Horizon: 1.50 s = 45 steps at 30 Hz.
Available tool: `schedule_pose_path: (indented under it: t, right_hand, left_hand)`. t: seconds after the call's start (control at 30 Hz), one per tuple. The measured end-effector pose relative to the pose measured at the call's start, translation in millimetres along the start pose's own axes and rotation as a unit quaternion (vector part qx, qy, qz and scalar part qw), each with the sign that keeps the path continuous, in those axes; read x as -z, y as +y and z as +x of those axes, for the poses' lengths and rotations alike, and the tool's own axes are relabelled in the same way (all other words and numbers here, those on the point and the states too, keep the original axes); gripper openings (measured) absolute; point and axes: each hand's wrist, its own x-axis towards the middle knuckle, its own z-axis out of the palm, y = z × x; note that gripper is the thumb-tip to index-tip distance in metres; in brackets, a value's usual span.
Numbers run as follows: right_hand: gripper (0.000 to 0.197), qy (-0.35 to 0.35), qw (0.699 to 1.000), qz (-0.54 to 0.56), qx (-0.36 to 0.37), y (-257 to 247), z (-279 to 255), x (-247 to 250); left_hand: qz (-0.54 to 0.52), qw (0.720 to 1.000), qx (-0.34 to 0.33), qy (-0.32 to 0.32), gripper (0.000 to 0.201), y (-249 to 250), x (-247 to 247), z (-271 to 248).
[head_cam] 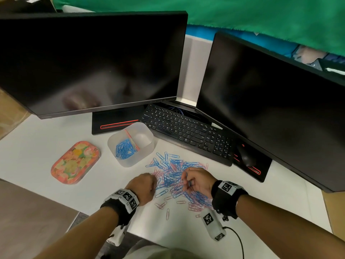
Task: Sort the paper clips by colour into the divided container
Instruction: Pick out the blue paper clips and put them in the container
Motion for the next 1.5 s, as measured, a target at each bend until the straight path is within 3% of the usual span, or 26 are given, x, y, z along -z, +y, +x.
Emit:
schedule_pose_path:
  t: [0.07,0.13,0.23,0.33,0.43,0.5,0.67,0.8,0.87,0.93,1.0,1.07,1.17,1.33,1.5]
  right_hand:
    - [0.022,-0.001,1.0,-0.012,0.006,-3.0,-0.6,0.0]
    - [0.018,0.002,0.99,-0.135,0.029,-2.1,-1.0,-0.1]
    - [0.012,0.0,0.919,-0.38,0.105,8.2,-0.2,-3.0]
    - [0.019,-0.027,0.84,-0.516,0.165,20.0,0.2,-9.5]
    - [0.02,-0.032,0.794,-0.566,0.218,29.3,2.8,-15.2]
    - [0.022,-0.031,0.773,-0.591,0.227,33.2,3.7,-18.5]
    - [0.029,-0.025,0.767,-0.605,0.213,35.1,5.6,-20.2]
    - [0.028,-0.016,0.806,-0.555,0.203,34.2,3.6,-18.9]
    - [0.023,0.005,0.837,-0.513,0.192,33.4,3.3,-17.5]
    - [0.021,0.033,0.874,-0.454,0.171,30.0,2.2,-17.1]
    - [0.023,0.056,0.906,-0.393,0.146,25.6,2.8,-16.1]
    - [0.021,0.072,0.93,-0.34,0.116,20.0,2.7,-14.6]
    - [0.012,0.069,0.953,-0.282,0.089,14.1,4.6,-11.2]
    - [0.015,0.069,0.983,-0.17,0.028,12.2,4.2,-7.1]
    - [0.017,0.058,0.988,-0.143,0.021,7.5,1.7,-5.8]
  left_hand:
    - [-0.053,0.998,0.021,0.012,0.016,-1.6,2.2,-0.1]
    - [-0.127,0.991,0.044,0.028,0.022,-3.0,4.2,-1.2]
    - [-0.207,0.975,0.053,0.061,0.029,-1.3,6.6,-2.9]
    - [-0.281,0.955,0.071,0.053,0.037,-1.0,7.1,-1.8]
    - [-0.452,0.885,0.108,0.006,0.04,2.9,9.9,-2.7]
    - [-0.506,0.85,0.145,0.008,0.035,6.7,13.5,-3.0]
    - [-0.583,0.789,0.193,0.02,0.028,11.9,19.3,-3.1]
    - [-0.61,0.765,0.206,-0.002,0.024,15.8,17.4,-1.7]
    - [-0.582,0.786,0.207,-0.008,0.016,14.6,13.3,-1.0]
    - [-0.467,0.866,0.18,-0.004,0.012,12.5,7.1,-0.3]
    - [-0.278,0.953,0.12,0.0,0.01,14.2,-0.2,-1.5]
    - [-0.127,0.99,0.066,-0.001,0.005,18.1,-8.4,-4.4]
    - [-0.044,0.999,0.027,-0.003,0.007,19.6,-18.6,-5.7]
    - [-0.038,0.998,0.041,0.007,0.011,19.3,-21.2,-3.2]
    - [-0.043,0.998,0.042,0.013,0.014,19.5,-20.1,-3.1]
